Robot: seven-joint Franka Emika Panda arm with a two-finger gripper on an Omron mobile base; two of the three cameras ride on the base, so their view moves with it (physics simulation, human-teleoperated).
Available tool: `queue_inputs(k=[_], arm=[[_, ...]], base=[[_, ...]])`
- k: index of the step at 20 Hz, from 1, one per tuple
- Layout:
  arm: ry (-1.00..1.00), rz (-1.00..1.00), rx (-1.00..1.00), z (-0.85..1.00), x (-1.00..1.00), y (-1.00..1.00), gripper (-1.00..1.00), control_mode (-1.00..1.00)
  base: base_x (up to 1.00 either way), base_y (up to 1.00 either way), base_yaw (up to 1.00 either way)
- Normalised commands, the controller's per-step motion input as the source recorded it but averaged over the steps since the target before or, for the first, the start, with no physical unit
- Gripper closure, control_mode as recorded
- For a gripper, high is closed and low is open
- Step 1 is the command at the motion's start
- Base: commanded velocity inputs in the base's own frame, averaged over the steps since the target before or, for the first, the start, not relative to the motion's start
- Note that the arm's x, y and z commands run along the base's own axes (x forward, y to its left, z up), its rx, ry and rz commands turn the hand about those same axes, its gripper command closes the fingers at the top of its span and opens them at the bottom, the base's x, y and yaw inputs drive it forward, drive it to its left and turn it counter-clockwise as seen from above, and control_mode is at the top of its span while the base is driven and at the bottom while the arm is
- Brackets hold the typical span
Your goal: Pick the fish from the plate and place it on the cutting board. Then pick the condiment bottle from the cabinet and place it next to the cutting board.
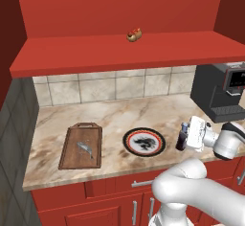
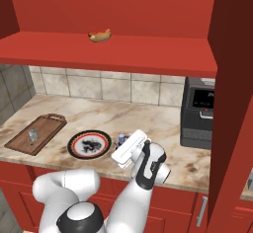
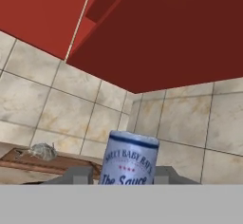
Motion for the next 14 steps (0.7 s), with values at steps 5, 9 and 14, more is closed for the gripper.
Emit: queue_inputs(k=[5,9,14], arm=[[0.00,0.00,0.00,-0.09,0.00,0.00,-1.00,-1.00],[0.00,0.00,0.00,-0.06,0.00,0.00,-1.00,-1.00],[0.00,0.00,0.00,-0.04,0.00,0.00,-1.00,-1.00]], base=[[0.00,0.00,0.00],[0.00,0.00,0.00],[0.00,0.00,0.00]])
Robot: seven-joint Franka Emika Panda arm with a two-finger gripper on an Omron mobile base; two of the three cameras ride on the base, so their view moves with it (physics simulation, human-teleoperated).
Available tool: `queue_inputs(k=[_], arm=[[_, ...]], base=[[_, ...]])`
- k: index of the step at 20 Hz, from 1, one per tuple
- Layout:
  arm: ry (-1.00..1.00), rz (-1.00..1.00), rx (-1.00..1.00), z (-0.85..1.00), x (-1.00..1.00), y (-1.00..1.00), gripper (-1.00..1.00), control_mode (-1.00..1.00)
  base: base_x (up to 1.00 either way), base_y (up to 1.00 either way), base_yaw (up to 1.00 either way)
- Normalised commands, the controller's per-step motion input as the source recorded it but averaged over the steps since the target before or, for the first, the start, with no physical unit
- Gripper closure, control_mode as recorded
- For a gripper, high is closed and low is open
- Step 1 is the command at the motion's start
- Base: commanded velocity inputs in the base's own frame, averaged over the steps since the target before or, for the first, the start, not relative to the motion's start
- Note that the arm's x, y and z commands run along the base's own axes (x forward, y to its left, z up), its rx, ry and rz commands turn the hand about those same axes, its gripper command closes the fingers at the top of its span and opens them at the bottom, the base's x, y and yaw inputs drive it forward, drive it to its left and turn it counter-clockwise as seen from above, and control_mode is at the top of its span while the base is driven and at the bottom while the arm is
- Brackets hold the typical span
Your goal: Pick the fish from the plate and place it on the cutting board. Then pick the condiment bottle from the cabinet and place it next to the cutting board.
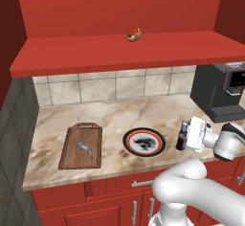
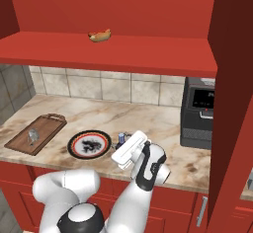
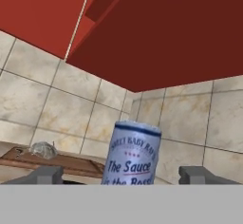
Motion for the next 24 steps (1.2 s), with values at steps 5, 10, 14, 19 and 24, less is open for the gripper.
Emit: queue_inputs(k=[5,10,14,19,24], arm=[[0.00,0.00,0.00,-0.01,0.00,0.00,-1.00,-1.00],[0.00,0.00,0.00,0.00,0.00,0.00,-1.00,-1.00],[0.00,0.00,0.00,0.01,-0.01,-0.06,-1.00,-1.00],[0.00,0.00,0.00,0.09,-0.02,-0.08,-1.00,-1.00],[0.00,0.00,0.00,0.18,-0.04,-0.09,-1.00,-1.00]], base=[[0.00,0.00,0.00],[0.00,0.00,0.00],[0.00,0.00,0.00],[0.00,0.00,0.00],[0.00,0.00,0.00]])
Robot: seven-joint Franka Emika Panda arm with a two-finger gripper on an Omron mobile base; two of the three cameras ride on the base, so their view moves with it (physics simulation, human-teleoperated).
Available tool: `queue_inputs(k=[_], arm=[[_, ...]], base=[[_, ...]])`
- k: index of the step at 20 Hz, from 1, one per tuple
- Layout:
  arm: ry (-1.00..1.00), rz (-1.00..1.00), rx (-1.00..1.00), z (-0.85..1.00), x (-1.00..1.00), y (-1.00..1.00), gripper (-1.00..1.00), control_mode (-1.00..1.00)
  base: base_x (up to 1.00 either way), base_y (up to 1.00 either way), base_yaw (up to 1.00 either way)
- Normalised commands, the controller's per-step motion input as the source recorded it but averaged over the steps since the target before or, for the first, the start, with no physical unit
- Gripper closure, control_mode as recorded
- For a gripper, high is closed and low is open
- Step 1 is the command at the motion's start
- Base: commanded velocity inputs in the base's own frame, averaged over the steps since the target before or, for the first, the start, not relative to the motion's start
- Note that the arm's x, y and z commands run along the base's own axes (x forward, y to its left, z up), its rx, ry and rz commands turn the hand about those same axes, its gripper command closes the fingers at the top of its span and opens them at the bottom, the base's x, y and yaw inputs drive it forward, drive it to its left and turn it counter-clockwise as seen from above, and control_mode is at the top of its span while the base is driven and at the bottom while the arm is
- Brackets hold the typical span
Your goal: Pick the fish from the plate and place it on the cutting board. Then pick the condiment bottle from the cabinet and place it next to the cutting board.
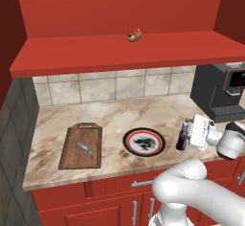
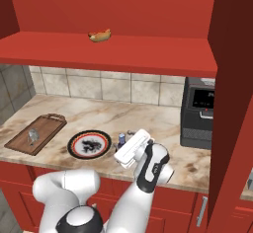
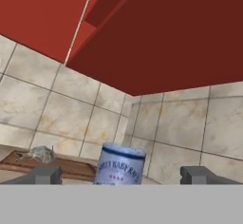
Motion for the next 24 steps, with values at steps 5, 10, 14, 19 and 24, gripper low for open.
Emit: queue_inputs(k=[5,10,14,19,24], arm=[[0.00,0.00,0.00,0.26,-0.07,-0.04,-1.00,-1.00],[-0.05,0.00,0.00,0.25,-0.20,0.00,-1.00,-1.00],[-0.08,0.00,0.00,0.24,-0.23,0.00,-1.00,-1.00],[-0.08,0.00,0.00,0.18,-0.27,0.00,-1.00,-1.00],[-0.07,0.00,-0.11,0.03,-0.34,0.00,-1.00,-1.00]], base=[[0.00,0.00,0.00],[0.00,0.00,0.00],[0.00,0.00,0.00],[0.00,0.00,0.00],[0.00,0.00,0.00]])
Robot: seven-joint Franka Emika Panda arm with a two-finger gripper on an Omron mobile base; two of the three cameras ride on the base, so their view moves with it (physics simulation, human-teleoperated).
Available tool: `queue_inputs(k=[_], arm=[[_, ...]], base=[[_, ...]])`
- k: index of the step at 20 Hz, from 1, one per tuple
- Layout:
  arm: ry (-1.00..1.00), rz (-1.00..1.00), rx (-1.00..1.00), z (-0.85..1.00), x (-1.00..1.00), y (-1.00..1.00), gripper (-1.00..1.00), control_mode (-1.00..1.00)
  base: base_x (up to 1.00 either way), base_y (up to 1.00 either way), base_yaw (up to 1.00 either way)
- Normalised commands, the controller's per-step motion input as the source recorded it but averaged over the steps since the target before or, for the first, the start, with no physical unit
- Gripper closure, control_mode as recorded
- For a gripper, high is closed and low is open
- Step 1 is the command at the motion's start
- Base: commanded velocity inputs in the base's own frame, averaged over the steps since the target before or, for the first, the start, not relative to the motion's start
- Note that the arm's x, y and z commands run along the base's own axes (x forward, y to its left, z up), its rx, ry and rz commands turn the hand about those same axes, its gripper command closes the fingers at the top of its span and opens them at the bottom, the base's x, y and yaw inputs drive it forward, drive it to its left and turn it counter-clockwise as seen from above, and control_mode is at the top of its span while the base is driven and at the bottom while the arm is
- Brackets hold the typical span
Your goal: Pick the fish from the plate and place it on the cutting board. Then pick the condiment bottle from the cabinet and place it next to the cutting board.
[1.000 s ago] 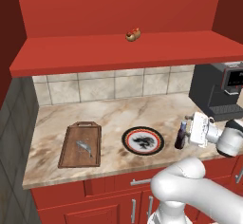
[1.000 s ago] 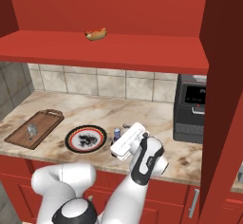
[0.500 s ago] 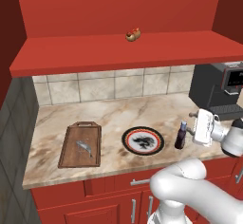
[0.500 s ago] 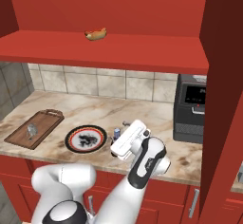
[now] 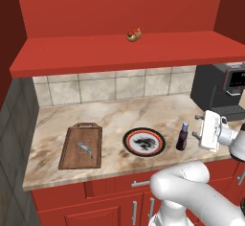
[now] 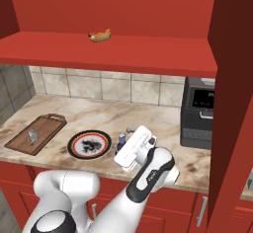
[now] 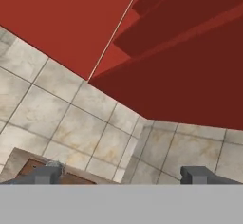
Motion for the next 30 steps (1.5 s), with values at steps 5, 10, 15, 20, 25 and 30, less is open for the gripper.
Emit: queue_inputs(k=[5,10,15,20,25,30], arm=[[-0.04,0.00,-0.19,0.09,-0.37,-0.05,-1.00,-1.00],[-0.04,0.00,-0.28,0.21,-0.37,-0.05,-1.00,-1.00],[-0.12,0.00,-0.31,0.31,-0.35,-0.05,-1.00,-1.00],[-0.17,0.00,-0.32,0.32,-0.38,-0.01,-1.00,-1.00],[-0.23,0.00,-0.32,0.27,-0.41,0.00,-1.00,-1.00],[-0.29,0.00,-0.29,0.32,-0.51,0.00,-1.00,-1.00]], base=[[0.00,0.00,0.00],[0.00,0.00,0.00],[0.00,0.00,0.00],[0.00,0.00,0.00],[0.00,0.00,0.00],[0.00,0.00,0.00]])
